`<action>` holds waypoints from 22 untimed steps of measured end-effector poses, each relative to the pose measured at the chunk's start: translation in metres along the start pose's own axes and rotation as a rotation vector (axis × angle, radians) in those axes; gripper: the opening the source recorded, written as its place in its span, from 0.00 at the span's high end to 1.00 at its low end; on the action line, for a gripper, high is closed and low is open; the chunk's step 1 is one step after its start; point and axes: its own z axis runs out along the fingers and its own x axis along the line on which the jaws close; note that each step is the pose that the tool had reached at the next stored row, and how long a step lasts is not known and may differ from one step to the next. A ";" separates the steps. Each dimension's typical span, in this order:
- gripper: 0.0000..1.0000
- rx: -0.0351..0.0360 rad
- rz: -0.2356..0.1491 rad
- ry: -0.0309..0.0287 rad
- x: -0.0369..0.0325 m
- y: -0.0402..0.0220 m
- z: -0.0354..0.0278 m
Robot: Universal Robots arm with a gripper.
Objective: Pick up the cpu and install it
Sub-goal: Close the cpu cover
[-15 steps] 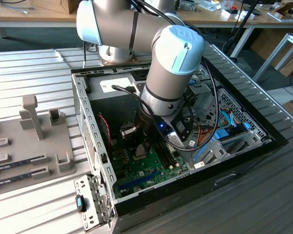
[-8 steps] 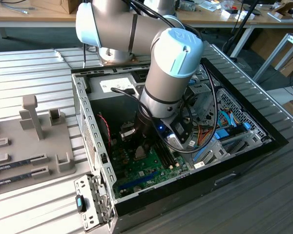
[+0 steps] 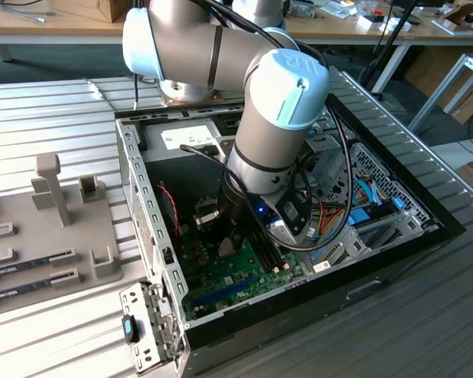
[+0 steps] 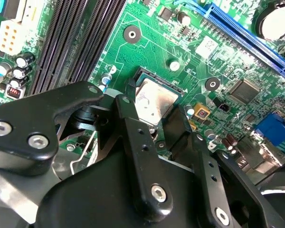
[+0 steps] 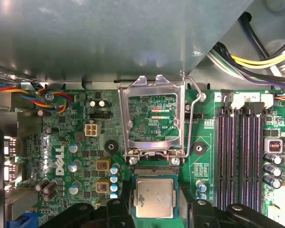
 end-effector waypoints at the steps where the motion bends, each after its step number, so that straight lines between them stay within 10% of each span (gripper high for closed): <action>1: 0.53 0.0000 0.000 0.0000 0.0000 0.0000 0.0001; 22: 0.45 0.0000 0.000 0.0000 0.0002 -0.0002 -0.0031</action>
